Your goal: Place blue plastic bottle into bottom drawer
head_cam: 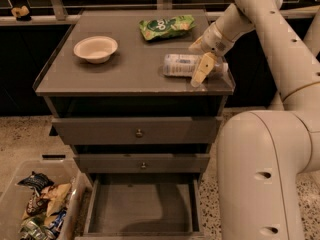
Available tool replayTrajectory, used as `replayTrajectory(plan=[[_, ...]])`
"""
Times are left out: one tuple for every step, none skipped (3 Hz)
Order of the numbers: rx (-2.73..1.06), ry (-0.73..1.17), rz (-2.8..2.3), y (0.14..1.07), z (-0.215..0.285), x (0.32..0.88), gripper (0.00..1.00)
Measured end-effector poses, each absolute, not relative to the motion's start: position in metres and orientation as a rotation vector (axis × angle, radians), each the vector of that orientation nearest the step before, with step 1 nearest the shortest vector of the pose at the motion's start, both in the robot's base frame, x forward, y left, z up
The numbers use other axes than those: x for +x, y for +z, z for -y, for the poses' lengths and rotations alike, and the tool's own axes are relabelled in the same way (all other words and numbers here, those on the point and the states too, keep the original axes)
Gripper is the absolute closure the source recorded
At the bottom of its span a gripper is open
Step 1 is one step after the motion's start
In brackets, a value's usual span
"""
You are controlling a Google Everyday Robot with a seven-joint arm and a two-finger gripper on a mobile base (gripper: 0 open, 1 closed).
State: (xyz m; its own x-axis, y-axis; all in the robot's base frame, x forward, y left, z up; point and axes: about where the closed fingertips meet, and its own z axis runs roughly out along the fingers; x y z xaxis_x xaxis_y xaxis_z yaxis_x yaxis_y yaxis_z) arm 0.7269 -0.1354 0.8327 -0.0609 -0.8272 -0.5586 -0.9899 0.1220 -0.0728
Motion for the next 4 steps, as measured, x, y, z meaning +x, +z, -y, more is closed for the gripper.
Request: replayTrajectory(plan=[[-1.752, 0.459, -1.937, 0.8327, 0.1354, 0.7269, 0.18], [-1.752, 0.459, -1.937, 0.8327, 0.1354, 0.7269, 0.41], [-1.752, 0.459, -1.937, 0.8327, 0.1354, 0.7269, 0.64], [-1.752, 0.459, -1.937, 0.8327, 0.1354, 0.7269, 0.87]])
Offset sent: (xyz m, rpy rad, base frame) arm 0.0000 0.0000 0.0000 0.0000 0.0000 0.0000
